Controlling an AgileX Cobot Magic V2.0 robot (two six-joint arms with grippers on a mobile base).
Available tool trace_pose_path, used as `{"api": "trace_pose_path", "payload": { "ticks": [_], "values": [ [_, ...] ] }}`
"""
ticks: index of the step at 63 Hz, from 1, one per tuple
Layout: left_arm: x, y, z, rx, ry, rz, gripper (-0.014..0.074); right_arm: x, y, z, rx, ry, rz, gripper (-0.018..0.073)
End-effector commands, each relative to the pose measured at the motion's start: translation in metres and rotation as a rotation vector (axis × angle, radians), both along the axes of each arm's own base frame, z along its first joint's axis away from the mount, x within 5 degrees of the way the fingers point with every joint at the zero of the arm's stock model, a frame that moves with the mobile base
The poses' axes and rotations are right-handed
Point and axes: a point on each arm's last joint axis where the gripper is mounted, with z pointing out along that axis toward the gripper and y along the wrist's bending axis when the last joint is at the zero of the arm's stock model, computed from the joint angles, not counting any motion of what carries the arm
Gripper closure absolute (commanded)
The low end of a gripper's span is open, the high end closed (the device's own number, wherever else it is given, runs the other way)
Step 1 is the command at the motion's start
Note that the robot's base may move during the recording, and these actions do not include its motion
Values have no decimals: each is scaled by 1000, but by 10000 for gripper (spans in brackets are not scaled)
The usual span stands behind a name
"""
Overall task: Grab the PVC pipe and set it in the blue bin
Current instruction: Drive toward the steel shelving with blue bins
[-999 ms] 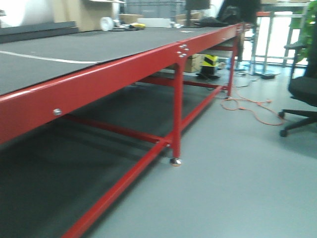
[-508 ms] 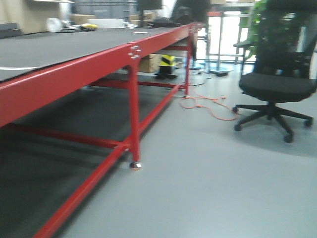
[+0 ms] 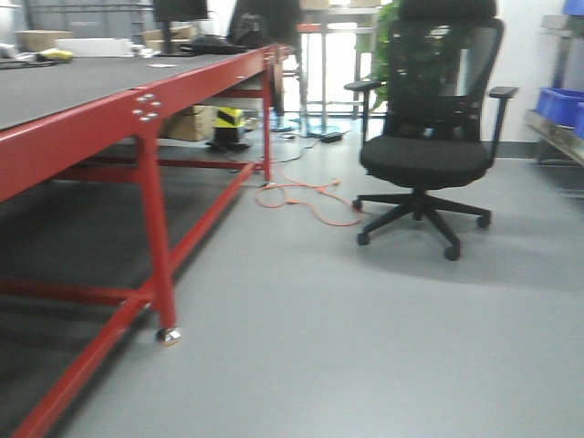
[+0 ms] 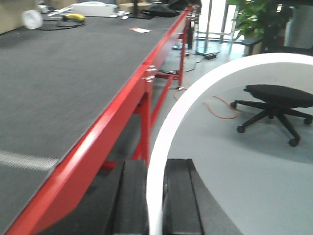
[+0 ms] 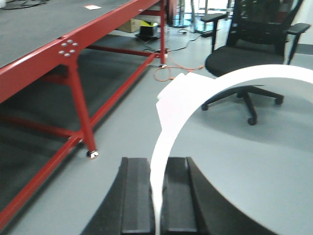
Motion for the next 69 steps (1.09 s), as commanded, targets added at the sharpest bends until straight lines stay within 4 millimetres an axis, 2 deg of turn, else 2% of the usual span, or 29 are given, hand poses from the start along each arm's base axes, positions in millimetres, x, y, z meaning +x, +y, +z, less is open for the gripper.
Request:
{"api": "trace_pose_path", "payload": {
  "ticks": [1,69],
  "values": [
    [-2,-1,3,1,-29,-7,707,0,-1,3,-11,-34,-7,727],
    [-2,-1,3,1,-29,-7,707,0,-1,3,-11,-36,-8,727]
  ]
}}
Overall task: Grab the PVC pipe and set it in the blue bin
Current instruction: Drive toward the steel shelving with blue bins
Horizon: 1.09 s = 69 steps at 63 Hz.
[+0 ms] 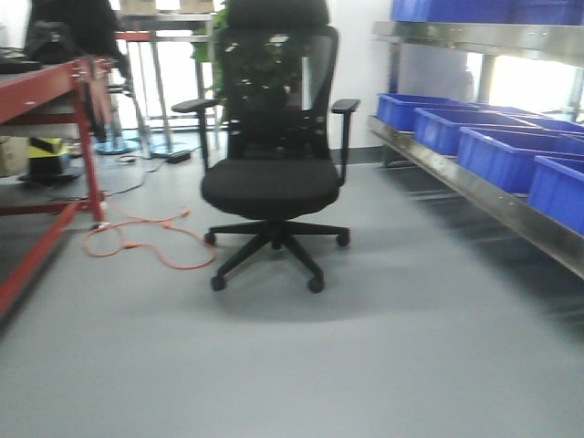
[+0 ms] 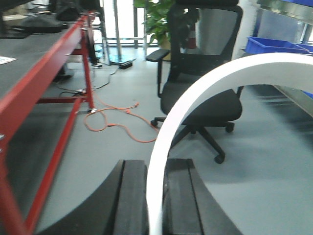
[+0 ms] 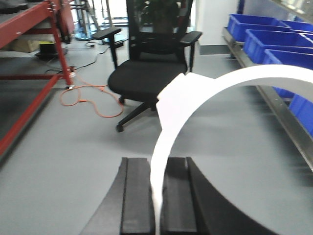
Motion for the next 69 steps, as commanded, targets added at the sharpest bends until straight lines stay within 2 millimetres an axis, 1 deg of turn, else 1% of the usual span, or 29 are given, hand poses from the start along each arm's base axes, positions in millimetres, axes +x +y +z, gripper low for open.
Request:
{"api": "trace_pose_path", "payload": {
  "ticks": [1,69],
  "values": [
    [-2,-1,3,1,-31,-7,707,0,-1,3,-11,-34,-7,727],
    [-2,-1,3,1,-31,-7,707,0,-1,3,-11,-36,-8,727]
  ]
}}
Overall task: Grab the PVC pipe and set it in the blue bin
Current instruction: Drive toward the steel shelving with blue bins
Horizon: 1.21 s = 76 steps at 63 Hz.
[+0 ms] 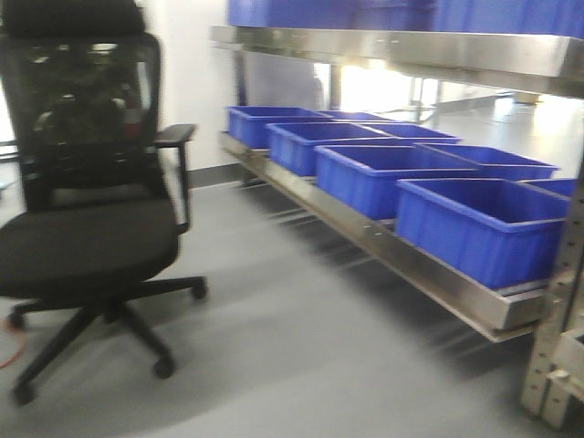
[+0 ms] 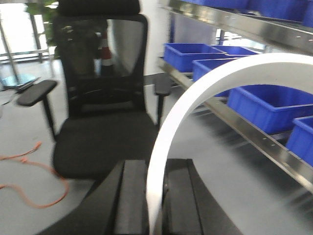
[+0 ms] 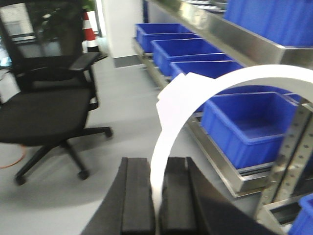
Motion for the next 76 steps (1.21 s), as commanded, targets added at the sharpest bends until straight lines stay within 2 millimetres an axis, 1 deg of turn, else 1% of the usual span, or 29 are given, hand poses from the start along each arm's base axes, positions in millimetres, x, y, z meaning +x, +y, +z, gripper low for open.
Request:
{"api": "trace_pose_path", "payload": {
  "ticks": [1,76],
  "values": [
    [-2,-1,3,1,-31,-7,707,0,-1,3,-11,-31,-6,727],
    [-2,-1,3,1,-31,-7,707,0,-1,3,-11,-31,-6,728]
  ]
}}
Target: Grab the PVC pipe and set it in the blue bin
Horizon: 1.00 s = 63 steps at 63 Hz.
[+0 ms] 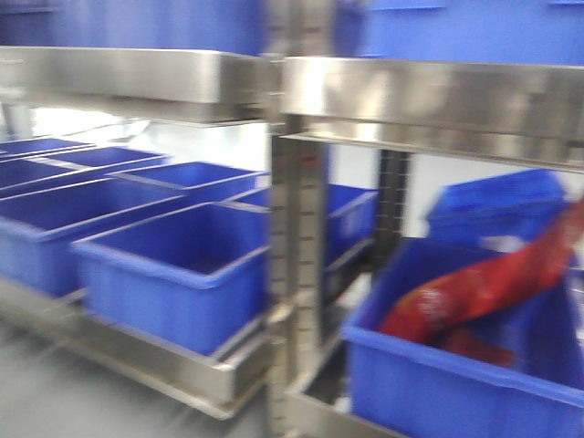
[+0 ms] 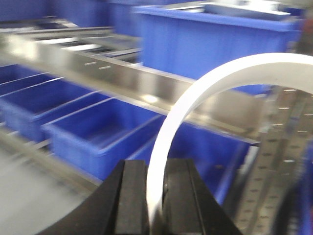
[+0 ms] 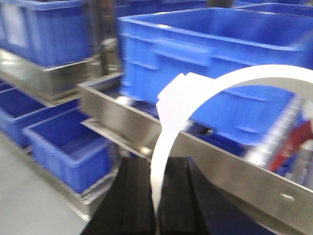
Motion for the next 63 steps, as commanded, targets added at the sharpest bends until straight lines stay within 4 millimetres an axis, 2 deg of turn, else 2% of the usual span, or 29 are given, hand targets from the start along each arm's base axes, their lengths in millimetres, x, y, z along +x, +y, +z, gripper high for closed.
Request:
{"api": "trace_pose_path", "payload": {
  "ticks": [1,63],
  "values": [
    [-2,-1,3,2,-33,-7,707,0,-1,3,-10,-29,-6,728],
    [-2,-1,3,2,-33,-7,707,0,-1,3,-10,-29,-6,728]
  ]
}}
